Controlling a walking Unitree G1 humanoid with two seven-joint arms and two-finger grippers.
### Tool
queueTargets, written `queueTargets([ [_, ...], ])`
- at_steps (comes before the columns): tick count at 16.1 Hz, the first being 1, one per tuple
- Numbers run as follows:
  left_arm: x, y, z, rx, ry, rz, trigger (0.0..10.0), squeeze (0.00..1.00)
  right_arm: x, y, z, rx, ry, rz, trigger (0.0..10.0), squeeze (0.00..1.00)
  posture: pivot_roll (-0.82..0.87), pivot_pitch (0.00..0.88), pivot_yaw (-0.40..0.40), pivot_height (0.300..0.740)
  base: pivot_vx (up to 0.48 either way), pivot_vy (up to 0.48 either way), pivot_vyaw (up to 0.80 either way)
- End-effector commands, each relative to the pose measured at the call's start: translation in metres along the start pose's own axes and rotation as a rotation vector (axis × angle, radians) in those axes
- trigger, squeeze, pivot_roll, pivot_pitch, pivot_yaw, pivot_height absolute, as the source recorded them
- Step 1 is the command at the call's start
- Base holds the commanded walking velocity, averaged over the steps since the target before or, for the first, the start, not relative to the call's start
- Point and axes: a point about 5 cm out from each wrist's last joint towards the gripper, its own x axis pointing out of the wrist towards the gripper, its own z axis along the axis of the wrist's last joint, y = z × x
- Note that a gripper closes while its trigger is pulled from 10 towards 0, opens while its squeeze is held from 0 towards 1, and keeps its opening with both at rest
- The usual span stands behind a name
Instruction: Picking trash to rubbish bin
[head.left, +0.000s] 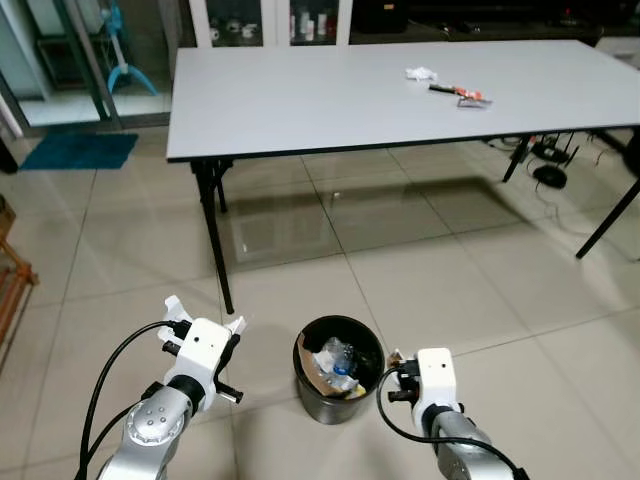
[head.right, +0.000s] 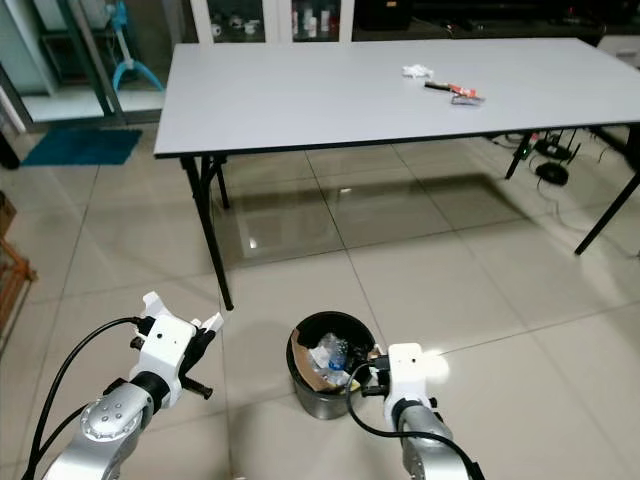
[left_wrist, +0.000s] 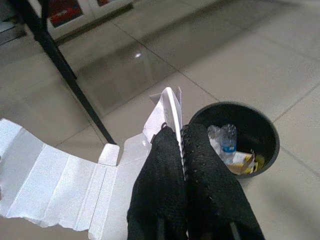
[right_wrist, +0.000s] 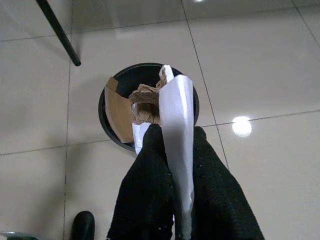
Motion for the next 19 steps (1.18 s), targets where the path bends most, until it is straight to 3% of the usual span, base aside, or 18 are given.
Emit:
queueTargets([
  [1, 0.003, -0.005, 0.005, -0.035, -0.034, 0.015, 10.0, 0.0, 0.002, -0.009, 0.011, -0.03, -0.033, -0.013, 10.0, 0.0, -0.01, 0.009, -0.071, 0.74, 0.0, 0.0, 0.0],
  [4, 0.007, -0.006, 0.012, -0.059, -0.088, 0.07, 10.0, 0.0, 0.005, -0.013, 0.027, -0.09, -0.069, -0.005, 10.0, 0.0, -0.01, 0.015, -0.103, 0.74, 0.0, 0.0, 0.0],
  [9, 0.011, -0.008, 0.019, -0.08, -0.121, 0.081, 10.0, 0.0, 0.01, -0.018, 0.04, -0.088, -0.082, 0.009, 10.0, 0.0, -0.01, 0.021, -0.129, 0.74, 0.128, 0.0, 0.0],
  [14, 0.013, -0.008, 0.019, -0.049, -0.116, 0.069, 10.0, 0.0, 0.011, -0.015, 0.042, -0.119, -0.086, 0.032, 10.0, 0.0, -0.01, 0.028, -0.115, 0.74, 0.373, 0.0, 0.0],
  [19, 0.014, -0.002, 0.02, -0.008, -0.108, 0.034, 10.0, 0.0, 0.008, -0.008, 0.028, -0.095, -0.067, 0.03, 10.0, 0.0, 0.0, 0.038, -0.072, 0.74, 0.379, 0.0, 0.0],
])
